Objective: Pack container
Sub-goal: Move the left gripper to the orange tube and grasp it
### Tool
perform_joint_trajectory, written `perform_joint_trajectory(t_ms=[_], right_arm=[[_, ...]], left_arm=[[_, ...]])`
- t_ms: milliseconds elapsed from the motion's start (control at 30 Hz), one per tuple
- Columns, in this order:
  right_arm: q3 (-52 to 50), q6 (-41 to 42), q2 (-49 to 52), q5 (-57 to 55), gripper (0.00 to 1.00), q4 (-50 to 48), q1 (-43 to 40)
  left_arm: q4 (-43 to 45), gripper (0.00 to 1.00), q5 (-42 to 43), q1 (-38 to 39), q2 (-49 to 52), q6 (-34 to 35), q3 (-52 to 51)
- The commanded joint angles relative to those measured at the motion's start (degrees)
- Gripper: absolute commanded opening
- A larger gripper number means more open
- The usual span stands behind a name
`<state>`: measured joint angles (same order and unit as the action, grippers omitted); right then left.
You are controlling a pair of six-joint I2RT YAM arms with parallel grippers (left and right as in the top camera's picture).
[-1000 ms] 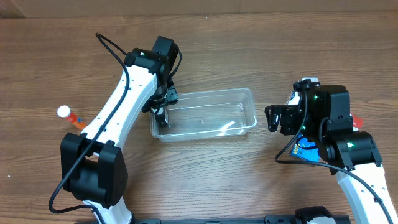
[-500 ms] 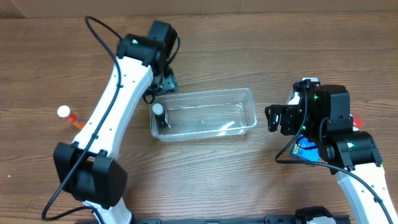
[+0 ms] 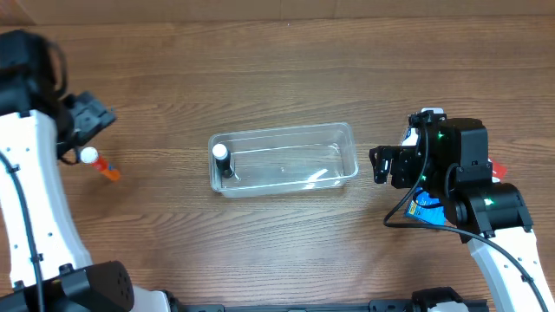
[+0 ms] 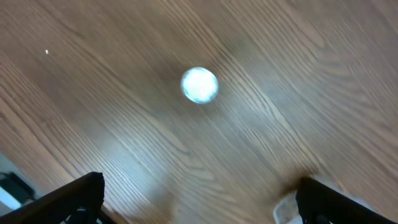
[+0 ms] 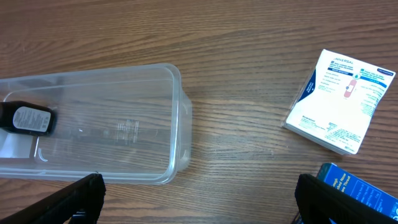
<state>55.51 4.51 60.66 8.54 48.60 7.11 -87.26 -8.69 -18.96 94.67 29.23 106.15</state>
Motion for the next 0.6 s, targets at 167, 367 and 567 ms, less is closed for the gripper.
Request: perform_joint_trajectory(t_ms=[167, 367, 567], right_arm=[[1.77, 0.24, -0.09, -0.52, 1.00, -0.24, -0.07], [1.77, 0.24, -0.09, -0.52, 1.00, -0.17, -0.07], [1.77, 0.24, -0.09, -0.52, 1.00, -0.13, -0.07]], left_arm=[[13.81, 1.00, 5.66, -6.21, 1.42, -6.19, -17.11], [19.89, 1.00, 5.60, -7.10, 5.57, -6.43, -22.23], [23.23, 0.99, 5.62, -7.43, 10.60, -8.09, -22.23]])
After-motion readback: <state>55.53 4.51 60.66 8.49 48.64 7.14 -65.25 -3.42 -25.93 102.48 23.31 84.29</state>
